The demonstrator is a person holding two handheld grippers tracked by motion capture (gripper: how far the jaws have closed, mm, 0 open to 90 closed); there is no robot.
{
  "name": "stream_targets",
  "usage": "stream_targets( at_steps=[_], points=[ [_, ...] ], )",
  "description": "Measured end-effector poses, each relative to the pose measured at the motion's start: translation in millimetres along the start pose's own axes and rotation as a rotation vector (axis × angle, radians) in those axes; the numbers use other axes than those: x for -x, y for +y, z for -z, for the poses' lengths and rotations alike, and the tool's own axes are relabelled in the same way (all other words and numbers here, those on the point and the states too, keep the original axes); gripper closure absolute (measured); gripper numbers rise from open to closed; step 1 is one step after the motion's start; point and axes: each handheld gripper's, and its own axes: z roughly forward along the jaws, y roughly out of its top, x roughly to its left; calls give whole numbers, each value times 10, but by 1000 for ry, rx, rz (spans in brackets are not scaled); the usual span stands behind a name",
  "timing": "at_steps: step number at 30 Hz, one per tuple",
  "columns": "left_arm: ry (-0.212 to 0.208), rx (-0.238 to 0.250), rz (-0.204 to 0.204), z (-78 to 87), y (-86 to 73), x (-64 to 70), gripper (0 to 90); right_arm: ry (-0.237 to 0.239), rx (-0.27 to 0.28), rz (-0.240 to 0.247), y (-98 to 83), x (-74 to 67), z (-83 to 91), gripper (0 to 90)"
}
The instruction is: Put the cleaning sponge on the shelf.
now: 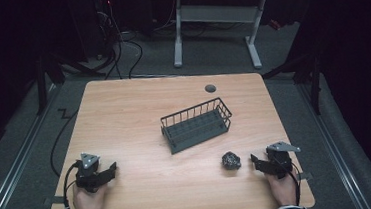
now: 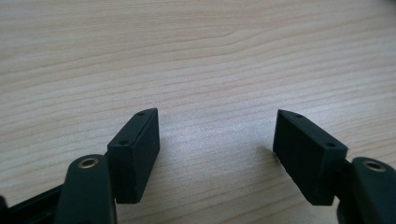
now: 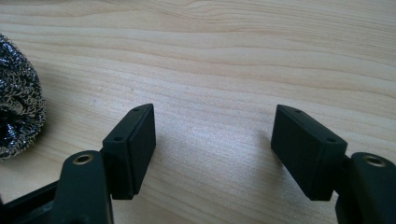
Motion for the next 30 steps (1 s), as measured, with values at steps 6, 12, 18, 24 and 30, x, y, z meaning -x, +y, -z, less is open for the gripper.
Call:
stream_targets(
  at_steps=[6,12,18,24,30],
  points=[
    [-7,-1,5,0,-1,3,302,5,2,9,0,11,-1,311],
    [-12,-3,1,-1,-1,2,289,33,-11,20,-14,-7,30,298],
    [-14,-4,1,-1,-1,3,284,70,7,49,-24,-71,135,292],
    [-15,-4,0,-2,-1,3,283,96,26,91,-45,-150,263,285],
    [-16,-4,0,-2,-1,2,281,126,30,119,-88,-246,361,278]
  ],
)
